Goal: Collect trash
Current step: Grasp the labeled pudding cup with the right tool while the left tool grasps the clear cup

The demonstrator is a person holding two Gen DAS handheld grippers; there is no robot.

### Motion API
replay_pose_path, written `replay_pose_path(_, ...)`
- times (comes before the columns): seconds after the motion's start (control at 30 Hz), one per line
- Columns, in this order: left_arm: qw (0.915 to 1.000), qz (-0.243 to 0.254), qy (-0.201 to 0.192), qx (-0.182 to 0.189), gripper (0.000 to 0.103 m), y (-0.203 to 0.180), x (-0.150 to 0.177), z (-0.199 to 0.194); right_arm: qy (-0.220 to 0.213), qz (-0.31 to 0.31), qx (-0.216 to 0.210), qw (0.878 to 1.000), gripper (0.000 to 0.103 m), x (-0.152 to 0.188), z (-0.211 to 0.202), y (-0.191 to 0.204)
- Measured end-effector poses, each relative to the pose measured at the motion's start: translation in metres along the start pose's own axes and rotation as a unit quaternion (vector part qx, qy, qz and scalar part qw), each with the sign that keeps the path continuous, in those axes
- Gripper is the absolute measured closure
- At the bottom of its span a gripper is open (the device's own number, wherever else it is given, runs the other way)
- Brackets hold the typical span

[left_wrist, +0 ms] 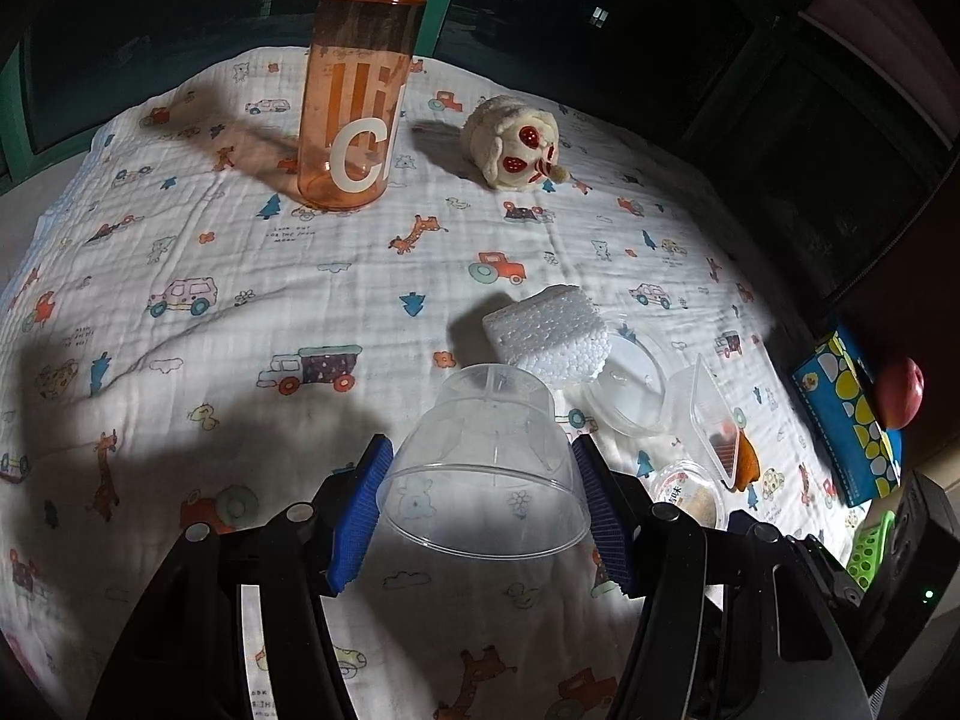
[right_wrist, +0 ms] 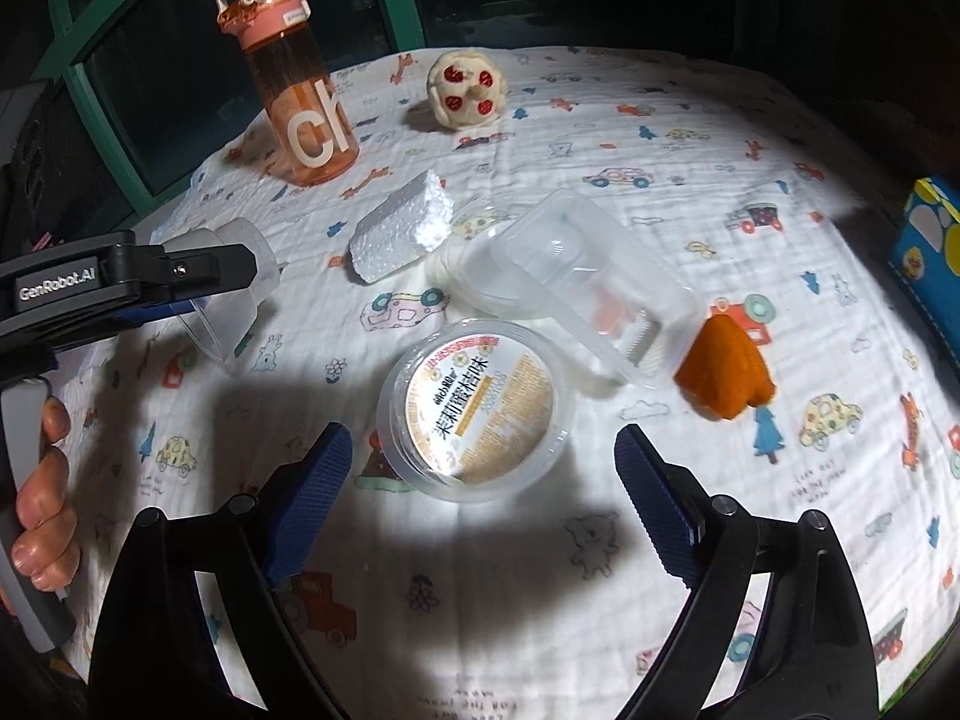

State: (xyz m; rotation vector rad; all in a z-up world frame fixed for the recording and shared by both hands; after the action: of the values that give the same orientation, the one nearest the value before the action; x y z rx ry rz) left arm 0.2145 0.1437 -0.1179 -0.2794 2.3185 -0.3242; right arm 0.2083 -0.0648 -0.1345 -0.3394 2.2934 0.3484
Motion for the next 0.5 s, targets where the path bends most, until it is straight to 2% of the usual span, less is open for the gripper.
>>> replay_pose_path(0.3, 1.0000, -0.008, 0.001, -0.001, 0.044, 0.005, -0.001, 0.000, 0.010, -0.007, 0.018, 1.000, 0.022, -0.002, 0.020, 0.006)
replay_pose_path(0.37, 1.0000, -0.007, 0.001, 0.001, 0.044, 0.005, -0.001, 0.000, 0.009, -0.002, 0.022, 1.000, 0.027, -0.002, 0.021, 0.004)
replay_pose_path(0.43, 1.0000, -0.006, 0.002, 0.001, 0.044, 0.004, -0.001, 0.000, 0.011, 0.004, 0.018, 1.000, 0.037, -0.002, 0.021, 0.003)
replay_pose_path(0.5, 1.0000, -0.005, 0.002, 0.002, 0.044, 0.002, 0.000, 0.000, 0.012, 0.001, 0.019, 1.000, 0.037, -0.002, 0.020, 0.005)
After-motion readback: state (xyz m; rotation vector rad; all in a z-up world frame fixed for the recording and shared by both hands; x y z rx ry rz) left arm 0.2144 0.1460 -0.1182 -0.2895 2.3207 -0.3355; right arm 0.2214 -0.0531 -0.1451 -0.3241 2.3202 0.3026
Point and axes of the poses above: each gripper's, at about its wrist camera, not at the fingertips, and z roughly the way its jaws point, y to its left, x to its underside, the point moved 1 cm from there along z, roughly the way its jaws point, and after that the axes turned 11 degrees about -y, right-handed, at the moved point
